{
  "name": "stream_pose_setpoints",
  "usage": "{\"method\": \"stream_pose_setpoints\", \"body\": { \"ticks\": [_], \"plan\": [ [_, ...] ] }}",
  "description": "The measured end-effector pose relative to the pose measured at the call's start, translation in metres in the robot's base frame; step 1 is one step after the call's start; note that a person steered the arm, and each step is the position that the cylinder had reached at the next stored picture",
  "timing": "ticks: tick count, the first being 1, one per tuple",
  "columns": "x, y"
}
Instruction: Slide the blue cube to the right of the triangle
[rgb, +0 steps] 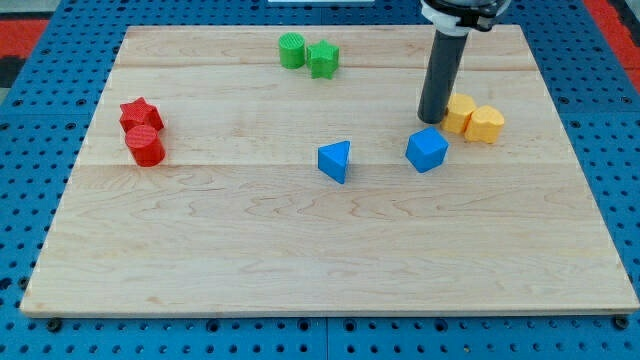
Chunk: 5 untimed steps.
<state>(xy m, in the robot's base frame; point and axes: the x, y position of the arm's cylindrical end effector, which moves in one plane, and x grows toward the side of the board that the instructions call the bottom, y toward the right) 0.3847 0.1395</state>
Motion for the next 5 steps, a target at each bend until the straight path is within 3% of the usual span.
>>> {"method": "stream_pose_setpoints", "body": {
  "ticks": [1,3,5],
  "plan": [
    [0.039,0.050],
    [0.013,-0.096],
    [0.013,-0.092]
  ]
}}
